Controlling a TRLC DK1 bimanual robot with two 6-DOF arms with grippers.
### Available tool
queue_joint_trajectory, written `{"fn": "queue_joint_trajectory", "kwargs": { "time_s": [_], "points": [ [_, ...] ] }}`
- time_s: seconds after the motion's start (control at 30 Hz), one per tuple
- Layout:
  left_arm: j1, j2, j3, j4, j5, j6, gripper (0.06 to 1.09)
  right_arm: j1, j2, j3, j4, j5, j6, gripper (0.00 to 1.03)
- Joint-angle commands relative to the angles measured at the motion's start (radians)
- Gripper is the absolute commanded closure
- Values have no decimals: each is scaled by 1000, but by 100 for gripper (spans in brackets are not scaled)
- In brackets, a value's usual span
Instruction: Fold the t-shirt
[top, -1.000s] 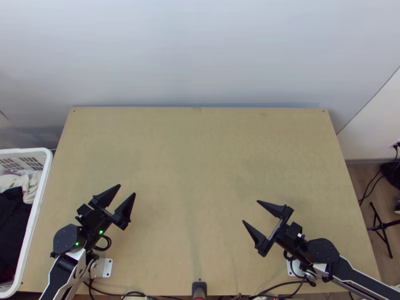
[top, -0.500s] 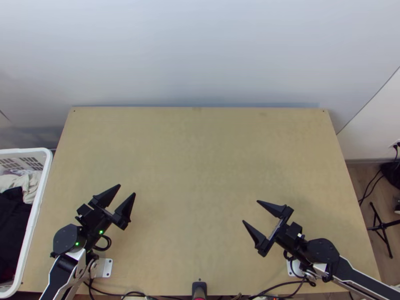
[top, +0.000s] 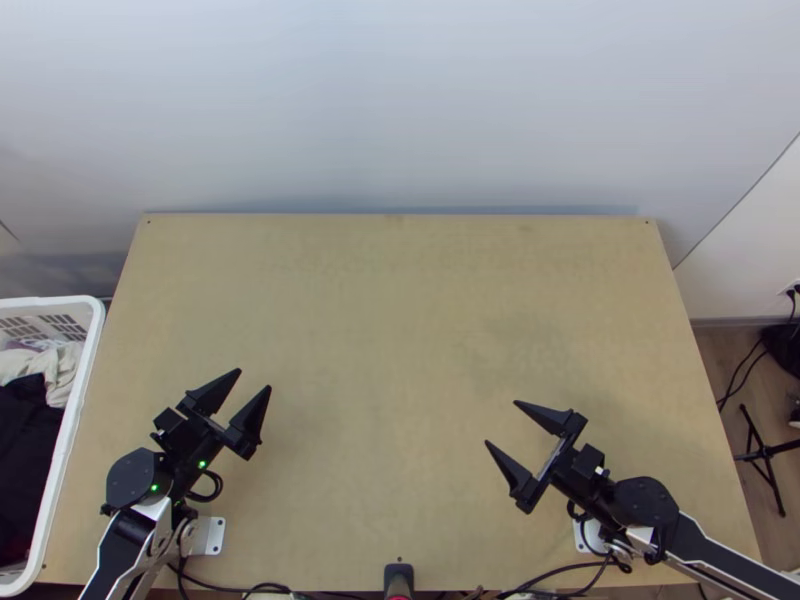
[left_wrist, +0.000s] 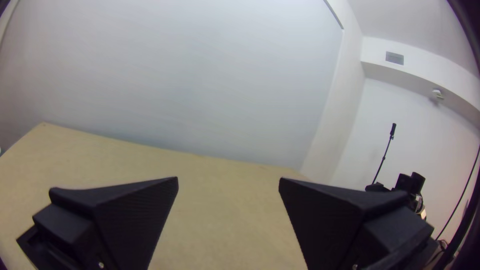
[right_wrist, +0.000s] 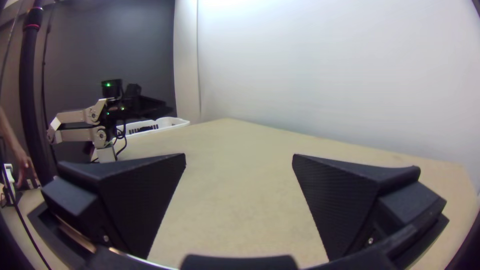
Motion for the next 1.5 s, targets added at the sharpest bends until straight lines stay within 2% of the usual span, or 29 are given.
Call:
{"fn": "queue_joint_trajectory", "kwargs": {
  "time_s": [0.0,0.77,0.8,0.87,0.93,0.97,1.03,1.1,1.2,1.23,1.33,1.4,1.43,1.47],
  "points": [
    [-1,0,1,0,0,-2,10,1,0,0,0,0,0,4],
    [-1,0,1,0,0,-14,10,2,0,0,0,0,0,4],
    [-4,-1,-1,3,0,-51,10,-1,0,0,0,0,0,4],
    [-6,0,1,3,-10,-198,10,-1,0,0,0,0,-1,4],
    [-9,0,2,-6,-115,-350,10,10,-3,14,9,0,26,4],
    [-15,2,4,-31,-182,-383,10,7,-3,19,6,0,45,4],
    [-17,5,4,-28,-241,-349,10,-4,-3,12,8,8,8,4],
    [-17,3,2,-8,-314,-290,10,-22,2,17,-20,11,-195,4],
    [-17,3,-2,21,-425,-125,10,-119,5,17,-18,12,-348,4],
    [-15,3,-2,26,-449,-63,10,-162,3,17,-18,14,-371,4],
    [-9,3,-4,26,-475,115,10,-302,5,14,-12,3,-365,7],
    [-7,5,-2,26,-478,190,11,-329,0,0,2,3,-356,7],
    [-9,5,-2,25,-464,289,10,-341,0,0,2,5,-336,7],
    [-18,5,-2,23,-452,340,10,-361,0,0,2,5,-305,7]
  ]
}}
